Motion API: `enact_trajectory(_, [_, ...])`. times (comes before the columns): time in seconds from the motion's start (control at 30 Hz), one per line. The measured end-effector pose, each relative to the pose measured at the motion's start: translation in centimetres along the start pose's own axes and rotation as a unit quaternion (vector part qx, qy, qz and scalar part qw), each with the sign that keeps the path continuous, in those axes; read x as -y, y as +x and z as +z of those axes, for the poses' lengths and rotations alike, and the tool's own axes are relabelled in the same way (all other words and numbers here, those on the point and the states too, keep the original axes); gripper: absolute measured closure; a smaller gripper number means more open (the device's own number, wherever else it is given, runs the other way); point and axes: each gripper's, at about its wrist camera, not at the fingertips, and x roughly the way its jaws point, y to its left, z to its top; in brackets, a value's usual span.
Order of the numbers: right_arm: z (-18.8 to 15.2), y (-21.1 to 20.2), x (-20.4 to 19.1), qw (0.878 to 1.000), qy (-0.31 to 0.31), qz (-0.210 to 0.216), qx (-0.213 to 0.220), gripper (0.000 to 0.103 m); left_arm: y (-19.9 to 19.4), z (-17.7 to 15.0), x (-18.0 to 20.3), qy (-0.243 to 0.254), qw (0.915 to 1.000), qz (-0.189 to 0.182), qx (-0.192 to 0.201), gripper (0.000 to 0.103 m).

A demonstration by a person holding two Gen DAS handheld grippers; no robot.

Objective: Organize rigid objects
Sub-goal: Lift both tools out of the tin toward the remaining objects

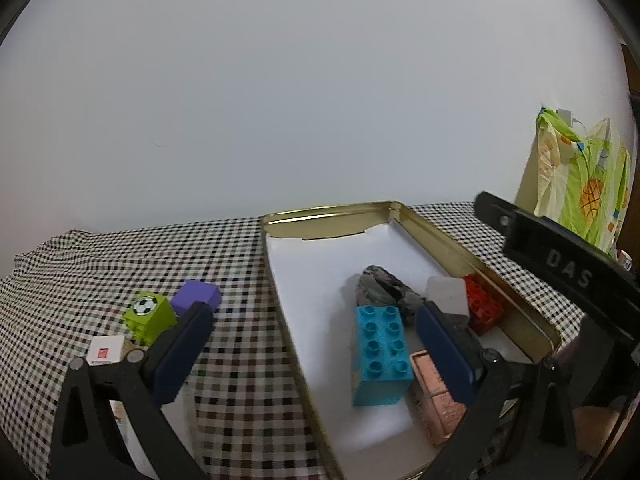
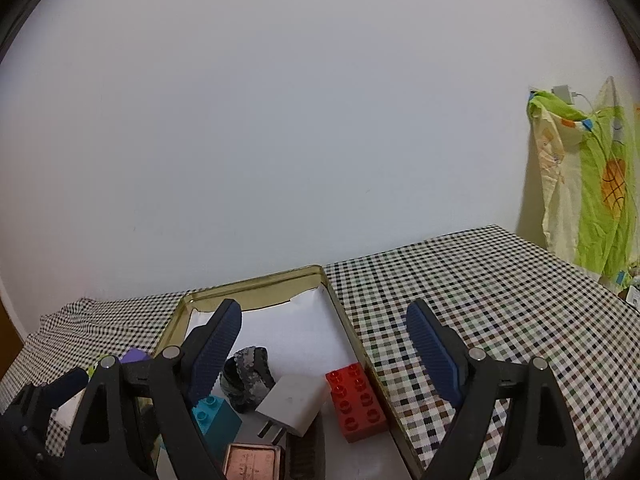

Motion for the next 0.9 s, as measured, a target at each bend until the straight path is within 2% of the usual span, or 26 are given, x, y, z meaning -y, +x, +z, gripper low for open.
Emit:
enact_trajectory(0.43, [-1.0, -1.9, -1.5, 1.0, -0.009, -0.015, 0.013, 0.017, -0.2, -0.2, -2.6, -0.008, 0.9999, 0.012, -0.004, 0.001])
enact_trajectory(0.9, [-2.2, -2.6, -4.2, 1.0, -0.011, 0.007, 0.004, 0.017, 0.0, -0.2, -6.0, -0.029, 0.9993, 0.021, -0.013, 0.001])
